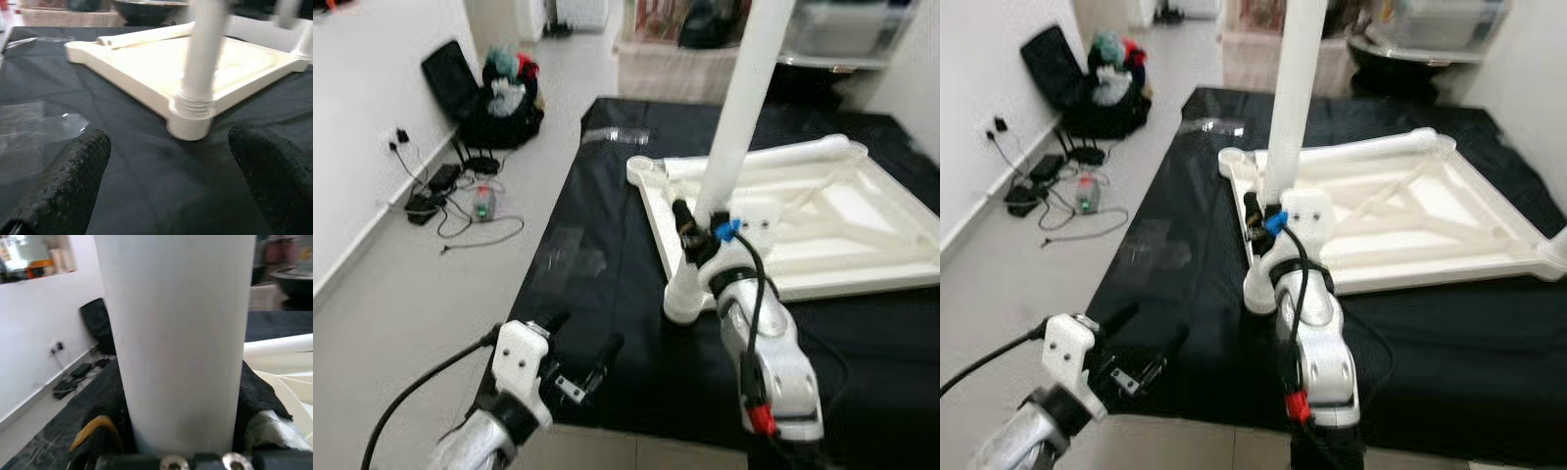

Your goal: Building children table

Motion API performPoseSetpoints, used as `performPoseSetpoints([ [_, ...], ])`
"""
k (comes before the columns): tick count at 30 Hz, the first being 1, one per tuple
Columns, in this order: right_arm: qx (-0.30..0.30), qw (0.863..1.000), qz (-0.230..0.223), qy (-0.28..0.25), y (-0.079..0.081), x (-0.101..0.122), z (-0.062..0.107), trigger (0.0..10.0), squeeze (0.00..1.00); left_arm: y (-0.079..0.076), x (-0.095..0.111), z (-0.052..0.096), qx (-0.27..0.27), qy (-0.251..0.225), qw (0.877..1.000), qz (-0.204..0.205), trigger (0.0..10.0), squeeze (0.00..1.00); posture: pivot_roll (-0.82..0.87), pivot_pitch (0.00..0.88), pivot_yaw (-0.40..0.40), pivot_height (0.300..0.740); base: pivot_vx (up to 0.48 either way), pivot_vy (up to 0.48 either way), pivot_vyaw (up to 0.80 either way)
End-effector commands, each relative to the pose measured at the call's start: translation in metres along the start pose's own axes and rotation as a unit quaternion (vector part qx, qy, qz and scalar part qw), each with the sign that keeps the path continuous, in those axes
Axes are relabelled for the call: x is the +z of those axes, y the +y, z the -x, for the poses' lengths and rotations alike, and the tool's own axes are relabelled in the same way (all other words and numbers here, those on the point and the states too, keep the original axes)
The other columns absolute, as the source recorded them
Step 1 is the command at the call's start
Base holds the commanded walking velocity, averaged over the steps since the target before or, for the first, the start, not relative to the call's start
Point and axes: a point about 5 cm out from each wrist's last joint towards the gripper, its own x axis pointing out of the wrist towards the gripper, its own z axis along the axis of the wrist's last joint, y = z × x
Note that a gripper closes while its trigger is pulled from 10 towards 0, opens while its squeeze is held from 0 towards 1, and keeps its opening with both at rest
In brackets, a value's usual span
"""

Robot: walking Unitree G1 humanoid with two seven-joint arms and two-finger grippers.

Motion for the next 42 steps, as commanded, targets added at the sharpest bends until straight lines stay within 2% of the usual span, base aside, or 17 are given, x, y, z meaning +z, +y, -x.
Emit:
performPoseSetpoints([
  [1,0.058,0.991,-0.040,0.115,-0.001,-0.041,-0.003,10.0,0.00,0.002,-0.004,0.002,0.003,0.006,1.000,0.000,10.0,0.00,-0.02,0.113,0.017,0.740,0.000,0.000,0.00],
  [3,0.105,0.988,-0.041,0.105,-0.005,-0.035,-0.004,10.0,0.01,0.001,-0.003,0.002,0.004,0.005,1.000,0.000,10.0,0.00,-0.02,0.125,0.014,0.740,0.000,0.000,0.00],
  [4,0.151,0.983,-0.042,0.092,-0.008,-0.026,0.000,10.0,1.00,-0.001,-0.001,0.002,0.003,0.004,1.000,0.000,10.0,0.00,-0.01,0.141,0.012,0.740,0.000,0.000,0.00],
  [8,0.210,0.975,-0.034,0.069,-0.019,-0.011,0.005,10.0,1.00,-0.003,0.001,0.003,0.003,0.002,1.000,-0.001,10.0,0.00,-0.01,0.159,0.010,0.740,0.000,0.000,0.00],
  [9,0.264,0.963,-0.006,0.051,-0.042,0.006,0.003,10.0,0.05,-0.008,0.005,0.007,0.000,0.001,1.000,0.001,10.0,0.00,0.02,0.208,0.009,0.740,0.000,0.000,0.00],
  [17,0.343,0.937,0.056,0.020,-0.073,0.040,-0.014,10.0,0.00,-0.014,0.012,0.016,-0.004,0.002,1.000,0.003,10.0,0.00,0.05,0.256,0.013,0.740,0.000,0.000,0.00],
  [19,0.382,0.923,0.047,0.003,-0.079,0.059,-0.023,0.0,0.00,-0.015,0.013,0.019,-0.003,0.005,1.000,0.004,10.0,0.00,0.05,0.271,0.016,0.740,0.000,0.000,0.00],
  [25,0.410,0.911,0.045,-0.005,-0.077,0.073,-0.019,0.0,0.00,-0.015,0.011,0.020,-0.003,0.009,1.000,0.005,10.0,0.00,0.05,0.258,0.001,0.740,0.000,0.000,0.00],
  [27,0.373,0.927,0.045,0.011,-0.070,0.063,-0.016,0.0,0.00,-0.014,0.010,0.019,-0.003,0.010,1.000,0.006,10.0,0.00,0.05,0.240,-0.018,0.740,0.000,0.000,0.00],
  [28,0.275,0.960,0.042,0.030,-0.061,0.043,-0.013,0.0,0.00,-0.014,0.008,0.016,-0.002,0.009,1.000,0.005,10.0,0.00,0.04,0.211,-0.045,0.740,0.000,0.000,0.00],
  [29,0.275,0.960,0.042,0.030,-0.061,0.043,-0.013,0.0,0.00,-0.014,0.008,0.016,-0.002,0.009,1.000,0.005,10.0,0.00,0.04,0.211,-0.045,0.740,0.000,0.000,0.00],
  [30,0.150,0.987,0.037,0.042,-0.058,0.026,-0.007,0.0,0.00,-0.014,0.007,0.015,-0.001,0.008,1.000,0.003,10.0,0.00,0.04,0.211,-0.045,0.740,0.000,0.000,0.00],
  [32,0.150,0.987,0.037,0.042,-0.058,0.026,-0.007,0.0,0.00,-0.014,0.007,0.015,-0.001,0.008,1.000,0.003,10.0,0.00,0.04,0.211,-0.045,0.740,0.000,0.000,0.00],
  [34,-0.062,0.994,-0.027,0.091,-0.041,-0.031,0.028,0.0,0.00,-0.011,0.003,0.007,0.001,0.005,1.000,0.001,10.0,0.00,0.01,0.150,-0.034,0.740,0.000,0.000,0.00],
  [38,-0.075,0.988,-0.059,0.125,-0.010,-0.060,0.027,0.0,0.00,-0.007,-0.001,-0.001,0.000,0.003,1.000,0.000,10.0,0.00,-0.01,0.104,-0.016,0.740,0.000,0.000,0.00],
  [39,-0.040,0.990,-0.056,0.121,0.000,-0.056,0.015,8.9,0.00,-0.005,-0.003,-0.003,-0.001,0.002,1.000,0.001,10.0,0.00,-0.01,0.100,-0.019,0.740,0.000,0.000,0.00],
  [42,0.027,0.993,-0.046,0.107,0.006,-0.039,-0.002,10.0,0.00,-0.004,-0.003,-0.005,-0.001,0.002,1.000,0.002,10.0,0.00,-0.01,0.101,-0.022,0.740,0.000,0.000,0.00],
])
